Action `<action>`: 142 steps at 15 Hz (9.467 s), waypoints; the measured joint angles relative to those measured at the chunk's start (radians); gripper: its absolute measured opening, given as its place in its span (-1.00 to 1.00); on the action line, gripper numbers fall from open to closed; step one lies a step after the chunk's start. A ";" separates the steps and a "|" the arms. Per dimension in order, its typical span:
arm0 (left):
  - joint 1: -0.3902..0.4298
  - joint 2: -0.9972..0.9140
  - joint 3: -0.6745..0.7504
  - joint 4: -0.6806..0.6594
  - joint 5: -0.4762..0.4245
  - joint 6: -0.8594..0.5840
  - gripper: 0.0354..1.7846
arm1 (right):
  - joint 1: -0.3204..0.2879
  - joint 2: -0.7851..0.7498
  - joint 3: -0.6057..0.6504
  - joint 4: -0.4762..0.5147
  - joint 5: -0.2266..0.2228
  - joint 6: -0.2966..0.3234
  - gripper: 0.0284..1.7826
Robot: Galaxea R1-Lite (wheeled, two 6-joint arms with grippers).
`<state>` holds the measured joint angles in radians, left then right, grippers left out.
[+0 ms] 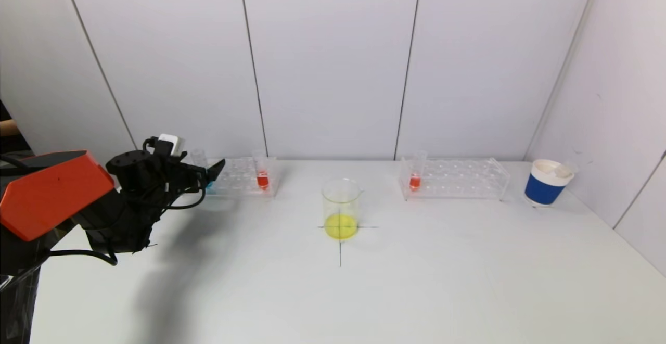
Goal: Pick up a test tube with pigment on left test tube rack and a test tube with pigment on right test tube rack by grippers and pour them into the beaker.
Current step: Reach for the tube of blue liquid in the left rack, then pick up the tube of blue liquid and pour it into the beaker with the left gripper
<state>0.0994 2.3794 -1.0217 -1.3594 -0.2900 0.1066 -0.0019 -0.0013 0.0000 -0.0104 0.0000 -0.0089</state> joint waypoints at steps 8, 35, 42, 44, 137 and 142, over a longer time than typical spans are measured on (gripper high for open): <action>0.000 0.001 0.000 -0.003 0.004 0.000 0.48 | 0.000 0.000 0.000 0.000 0.000 0.000 0.99; 0.003 -0.076 0.001 0.042 0.005 -0.004 -0.52 | 0.000 0.000 0.000 0.000 0.000 0.000 0.99; -0.007 -0.160 -0.045 0.123 0.007 -0.005 -0.52 | 0.000 0.000 0.000 0.000 0.000 0.000 0.99; -0.012 -0.186 -0.083 0.168 0.010 -0.006 -0.52 | 0.000 0.000 0.000 0.000 0.000 0.000 0.99; -0.482 -0.316 -0.279 0.884 -0.533 1.392 -0.52 | 0.000 0.000 0.000 0.000 0.000 0.000 0.99; -0.464 -0.312 -0.383 1.089 -0.526 1.540 -0.52 | 0.000 0.000 0.000 0.000 0.000 0.000 0.99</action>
<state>-0.3647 2.0672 -1.4043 -0.2709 -0.8157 1.6462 -0.0023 -0.0013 0.0000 -0.0100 0.0000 -0.0089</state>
